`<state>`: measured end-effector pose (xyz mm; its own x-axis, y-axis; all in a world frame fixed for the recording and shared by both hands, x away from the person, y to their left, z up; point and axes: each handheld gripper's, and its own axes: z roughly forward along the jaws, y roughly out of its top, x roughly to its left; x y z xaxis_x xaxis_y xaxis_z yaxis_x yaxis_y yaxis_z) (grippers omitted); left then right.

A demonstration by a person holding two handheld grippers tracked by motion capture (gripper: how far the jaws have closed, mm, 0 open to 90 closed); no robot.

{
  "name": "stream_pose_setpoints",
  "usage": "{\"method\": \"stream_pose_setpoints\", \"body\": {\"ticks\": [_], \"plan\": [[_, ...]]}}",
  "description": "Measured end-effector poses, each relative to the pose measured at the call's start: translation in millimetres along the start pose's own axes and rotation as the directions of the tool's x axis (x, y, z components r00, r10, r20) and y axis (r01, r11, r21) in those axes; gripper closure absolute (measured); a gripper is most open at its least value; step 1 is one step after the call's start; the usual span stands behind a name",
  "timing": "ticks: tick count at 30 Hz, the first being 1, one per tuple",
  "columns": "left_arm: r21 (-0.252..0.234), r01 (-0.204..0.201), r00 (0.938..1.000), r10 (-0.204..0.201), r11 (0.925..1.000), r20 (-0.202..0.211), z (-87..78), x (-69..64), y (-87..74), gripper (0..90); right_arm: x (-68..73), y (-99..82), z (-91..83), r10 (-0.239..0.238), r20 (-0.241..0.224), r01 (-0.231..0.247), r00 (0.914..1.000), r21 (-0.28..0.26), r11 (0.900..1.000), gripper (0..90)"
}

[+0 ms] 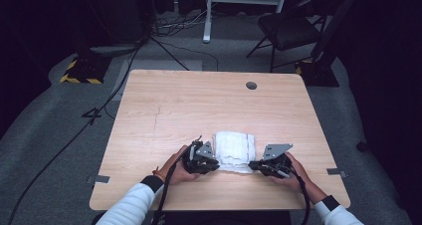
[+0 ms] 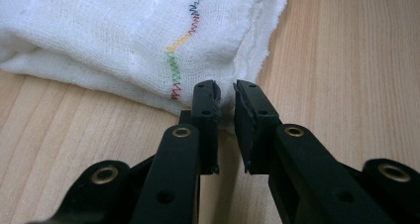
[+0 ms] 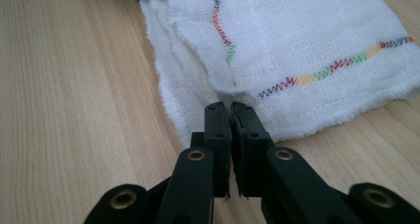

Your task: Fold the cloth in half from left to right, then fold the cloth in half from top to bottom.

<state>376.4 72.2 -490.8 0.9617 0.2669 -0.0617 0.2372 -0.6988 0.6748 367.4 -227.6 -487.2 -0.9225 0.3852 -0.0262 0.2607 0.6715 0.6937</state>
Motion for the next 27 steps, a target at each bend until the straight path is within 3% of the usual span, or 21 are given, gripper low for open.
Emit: {"method": "stream_pose_setpoints", "body": {"ticks": [11, 17, 19, 21, 25, 27], "plan": [[-0.021, 0.005, 0.9999, -0.005, 0.9998, 0.013, 1.0, 2.4, -3.7, 79.1, -1.1, -0.3, 1.6, -0.005, 0.0, 0.005, 1.0, 0.006, 1.0, 87.0], [-0.013, -0.002, 1.0, 0.002, 0.9999, -0.007, 0.5, -0.1, -2.7, 78.9, 1.0, 2.2, 1.7, -0.017, 0.012, 0.017, 0.9998, 0.019, 0.9997, 87.1], [-0.002, -0.006, 0.9996, 0.006, 1.0, -0.028, -0.9, -3.0, -0.8, 73.0, 0.4, 2.9, 1.1, -0.026, 0.013, 0.025, 0.9996, 0.019, 0.9995, 85.6], [-0.009, -0.016, 0.9995, 0.015, 0.9998, -0.026, -3.3, -5.0, 0.5, 70.4, 0.7, 6.0, -3.1, -0.022, 0.018, 0.022, 0.9996, -0.006, 0.9997, 84.1], [-0.034, -0.044, 0.9973, 0.041, 0.9985, -0.061, -13.5, -7.1, 5.9, 67.8, 0.3, 15.0, -12.3, -0.034, 0.044, 0.036, 0.9984, -0.053, 0.9979, 80.6], [-0.07, -0.028, 0.9971, 0.023, 0.9972, -0.073, -21.3, -5.3, 8.6, 66.4, -1.0, 18.3, -17.5, -0.038, 0.063, 0.042, 0.9973, -0.066, 0.9969, 79.1]]}}
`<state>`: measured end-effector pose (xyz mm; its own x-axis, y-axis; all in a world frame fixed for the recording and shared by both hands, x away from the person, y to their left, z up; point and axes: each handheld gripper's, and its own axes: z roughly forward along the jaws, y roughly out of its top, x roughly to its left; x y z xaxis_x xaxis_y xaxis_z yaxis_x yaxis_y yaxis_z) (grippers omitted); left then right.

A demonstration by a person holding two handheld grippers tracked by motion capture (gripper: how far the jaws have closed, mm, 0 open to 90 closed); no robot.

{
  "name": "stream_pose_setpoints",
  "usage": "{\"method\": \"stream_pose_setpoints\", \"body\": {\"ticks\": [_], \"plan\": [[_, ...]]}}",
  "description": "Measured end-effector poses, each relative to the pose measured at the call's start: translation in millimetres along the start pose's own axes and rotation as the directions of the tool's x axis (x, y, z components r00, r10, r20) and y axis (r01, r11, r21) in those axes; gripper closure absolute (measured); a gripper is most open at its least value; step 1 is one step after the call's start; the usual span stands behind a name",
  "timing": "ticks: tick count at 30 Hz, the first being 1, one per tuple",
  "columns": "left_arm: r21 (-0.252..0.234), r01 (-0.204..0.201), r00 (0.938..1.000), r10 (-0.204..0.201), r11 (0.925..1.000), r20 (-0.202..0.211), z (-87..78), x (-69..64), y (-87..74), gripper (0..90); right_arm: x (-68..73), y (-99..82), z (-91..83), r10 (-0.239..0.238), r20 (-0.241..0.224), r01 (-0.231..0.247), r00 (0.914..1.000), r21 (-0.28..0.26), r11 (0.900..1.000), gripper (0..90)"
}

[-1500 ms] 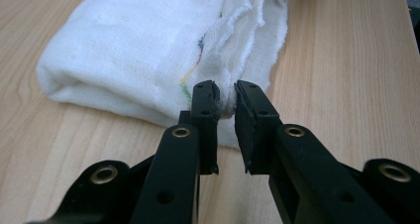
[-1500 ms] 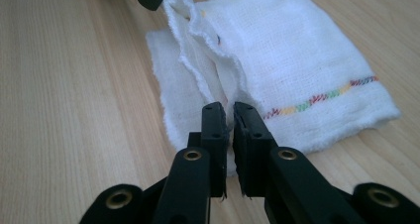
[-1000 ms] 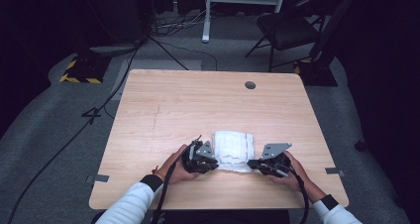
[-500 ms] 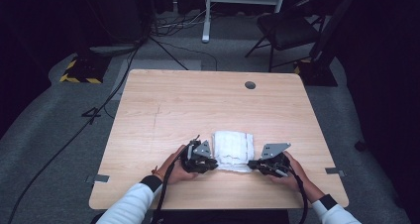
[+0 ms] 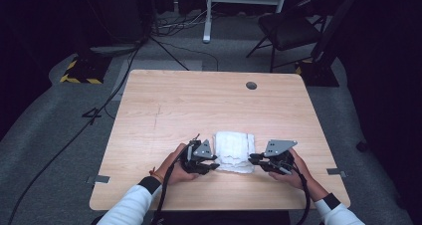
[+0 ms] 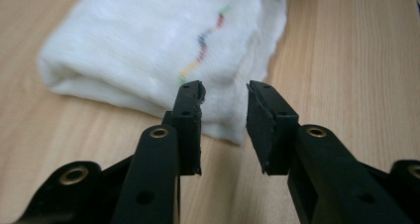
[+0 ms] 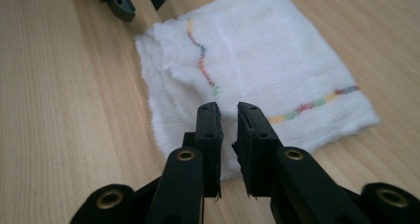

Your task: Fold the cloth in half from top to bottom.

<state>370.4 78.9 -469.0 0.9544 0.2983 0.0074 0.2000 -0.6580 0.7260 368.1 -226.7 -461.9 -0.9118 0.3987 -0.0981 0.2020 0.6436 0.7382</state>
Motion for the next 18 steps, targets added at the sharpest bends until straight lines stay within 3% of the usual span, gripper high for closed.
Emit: {"method": "stream_pose_setpoints", "body": {"ticks": [5, 8, 15, 18], "plan": [[-0.027, 0.021, 0.9985, -0.022, 0.9994, -0.049, -13.0, 3.2, 3.3, 59.5, -3.4, 1.7, -8.1, 0.009, 0.033, -0.009, 0.9994, -0.018, 0.9998, 69.0], [-0.02, 0.036, 0.995, -0.038, 0.9991, -0.092, -18.4, 3.4, 3.7, 52.9, -4.9, 3.3, -13.7, -0.009, 0.063, 0.01, 0.998, -0.01, 0.9999, 61.9], [-0.005, 0.062, 0.9863, -0.063, 0.998, -0.153, -24.2, 2.4, 0.8, 36.0, -13.2, 0.6, -24.2, 0.037, 0.12, -0.035, 0.9921, -0.014, 0.9993, 43.6], [-0.003, 0.087, 0.9808, -0.086, 0.9962, -0.175, -26.5, 2.6, -1.7, 28.9, -15.8, -3.3, -28.2, 0.06, 0.158, -0.059, 0.9856, -0.01, 0.9982, 37.3]]}}
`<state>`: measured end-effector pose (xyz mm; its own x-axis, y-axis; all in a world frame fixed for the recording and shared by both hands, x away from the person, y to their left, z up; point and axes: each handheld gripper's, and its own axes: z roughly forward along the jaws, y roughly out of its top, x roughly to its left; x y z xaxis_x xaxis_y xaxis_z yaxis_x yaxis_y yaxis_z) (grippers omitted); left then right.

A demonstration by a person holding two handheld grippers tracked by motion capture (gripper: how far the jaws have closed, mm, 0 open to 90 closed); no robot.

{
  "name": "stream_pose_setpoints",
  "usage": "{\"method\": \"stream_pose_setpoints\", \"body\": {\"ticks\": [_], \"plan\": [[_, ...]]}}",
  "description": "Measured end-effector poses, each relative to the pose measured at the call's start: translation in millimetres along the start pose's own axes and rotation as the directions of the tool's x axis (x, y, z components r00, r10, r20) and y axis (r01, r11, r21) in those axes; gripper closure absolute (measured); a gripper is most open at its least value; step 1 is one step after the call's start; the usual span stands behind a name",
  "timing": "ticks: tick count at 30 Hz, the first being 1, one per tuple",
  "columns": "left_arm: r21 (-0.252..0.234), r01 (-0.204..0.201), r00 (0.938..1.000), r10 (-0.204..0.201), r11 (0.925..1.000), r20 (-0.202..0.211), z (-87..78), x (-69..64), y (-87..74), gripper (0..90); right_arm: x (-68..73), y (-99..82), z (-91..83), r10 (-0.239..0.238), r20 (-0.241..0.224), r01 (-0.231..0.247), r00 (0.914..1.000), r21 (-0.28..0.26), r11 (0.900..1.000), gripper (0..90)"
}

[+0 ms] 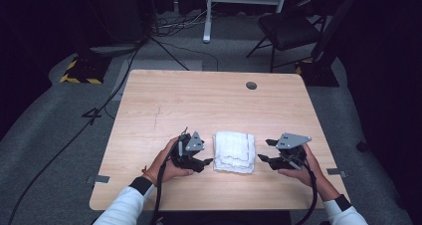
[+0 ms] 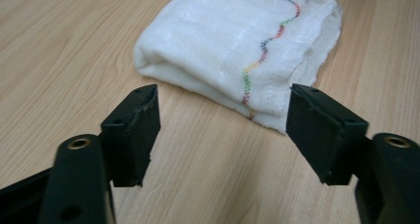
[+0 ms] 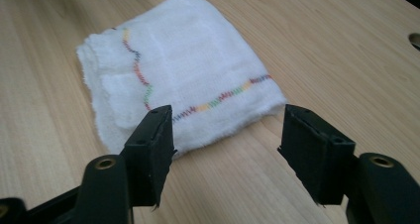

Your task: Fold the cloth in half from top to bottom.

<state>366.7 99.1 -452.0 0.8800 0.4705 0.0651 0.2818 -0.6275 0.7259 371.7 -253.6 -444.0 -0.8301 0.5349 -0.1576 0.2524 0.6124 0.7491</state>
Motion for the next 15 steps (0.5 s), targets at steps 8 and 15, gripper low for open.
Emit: {"method": "stream_pose_setpoints", "body": {"ticks": [8, 15], "plan": [[0.021, 0.037, 0.9963, -0.036, 0.9991, -0.078, -9.5, 2.7, -12.4, 20.2, -9.1, -16.8, -12.7, 0.022, 0.08, -0.023, 0.9966, 0.023, 0.9995, 33.2], [0.056, 0.068, 0.9877, -0.059, 0.9961, -0.145, -18.6, 7.9, -30.2, 21.3, -11.1, -31.7, -20.6, 0.022, 0.117, -0.03, 0.9928, 0.064, 0.9975, 34.4]]}}
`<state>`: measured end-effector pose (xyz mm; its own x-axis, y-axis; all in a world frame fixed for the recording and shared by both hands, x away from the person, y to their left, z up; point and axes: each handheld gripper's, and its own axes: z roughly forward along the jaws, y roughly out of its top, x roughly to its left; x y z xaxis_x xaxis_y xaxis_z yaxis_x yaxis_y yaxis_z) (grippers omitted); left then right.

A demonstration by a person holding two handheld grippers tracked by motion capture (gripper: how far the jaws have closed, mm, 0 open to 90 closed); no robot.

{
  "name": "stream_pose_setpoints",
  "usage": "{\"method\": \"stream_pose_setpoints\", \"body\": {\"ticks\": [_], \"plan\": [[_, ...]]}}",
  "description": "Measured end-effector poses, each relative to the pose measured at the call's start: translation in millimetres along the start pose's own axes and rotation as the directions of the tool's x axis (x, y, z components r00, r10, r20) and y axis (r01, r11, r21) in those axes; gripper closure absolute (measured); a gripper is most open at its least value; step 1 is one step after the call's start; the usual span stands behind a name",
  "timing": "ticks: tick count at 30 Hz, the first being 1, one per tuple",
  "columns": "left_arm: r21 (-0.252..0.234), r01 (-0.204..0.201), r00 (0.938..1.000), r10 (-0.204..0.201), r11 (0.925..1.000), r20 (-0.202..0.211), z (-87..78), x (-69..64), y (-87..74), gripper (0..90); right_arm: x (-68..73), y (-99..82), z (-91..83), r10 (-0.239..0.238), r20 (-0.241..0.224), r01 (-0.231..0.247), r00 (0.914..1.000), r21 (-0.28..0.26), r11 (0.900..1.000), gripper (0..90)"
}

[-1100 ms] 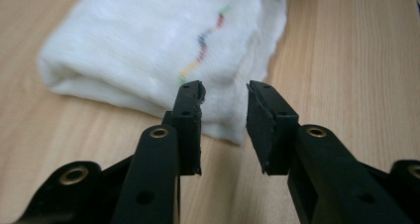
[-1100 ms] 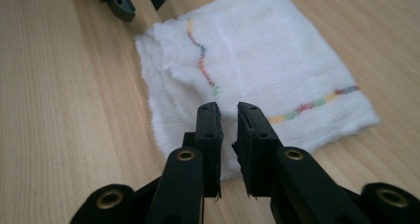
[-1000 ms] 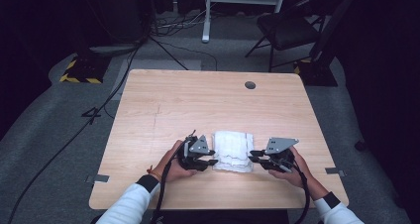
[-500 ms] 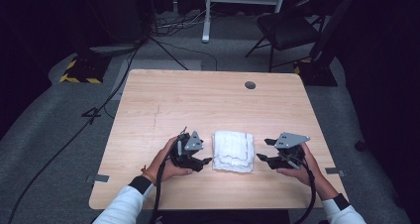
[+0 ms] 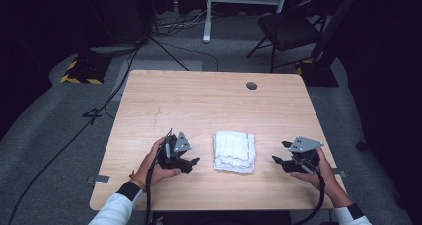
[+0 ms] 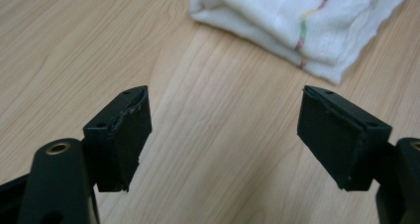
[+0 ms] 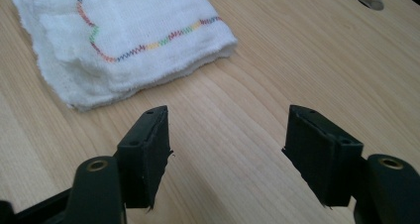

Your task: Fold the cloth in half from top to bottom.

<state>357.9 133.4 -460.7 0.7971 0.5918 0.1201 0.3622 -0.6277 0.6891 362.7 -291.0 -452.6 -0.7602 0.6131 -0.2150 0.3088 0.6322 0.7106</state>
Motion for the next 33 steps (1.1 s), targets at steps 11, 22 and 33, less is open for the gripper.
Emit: {"method": "stream_pose_setpoints", "body": {"ticks": [11, 22, 33], "plan": [[0.062, 0.019, 0.9964, -0.014, 0.9979, -0.084, -15.1, 7.2, -33.5, 19.8, -7.7, -26.8, -5.1, 0.047, 0.045, -0.049, 0.9979, 0.051, 0.9975, 32.6], [0.066, 0.073, 0.9947, -0.068, 0.9952, -0.078, -28.9, 17.7, -66.8, 19.0, -18.6, -59.0, -13.4, 0.143, 0.061, -0.146, 0.9879, 0.055, 0.9877, 31.2], [0.055, 0.131, 0.9907, -0.129, 0.9898, -0.044, -34.5, 27.3, -86.2, 18.9, -33.5, -96.7, -28.3, 0.292, 0.072, -0.294, 0.9538, 0.017, 0.9557, 28.2]]}}
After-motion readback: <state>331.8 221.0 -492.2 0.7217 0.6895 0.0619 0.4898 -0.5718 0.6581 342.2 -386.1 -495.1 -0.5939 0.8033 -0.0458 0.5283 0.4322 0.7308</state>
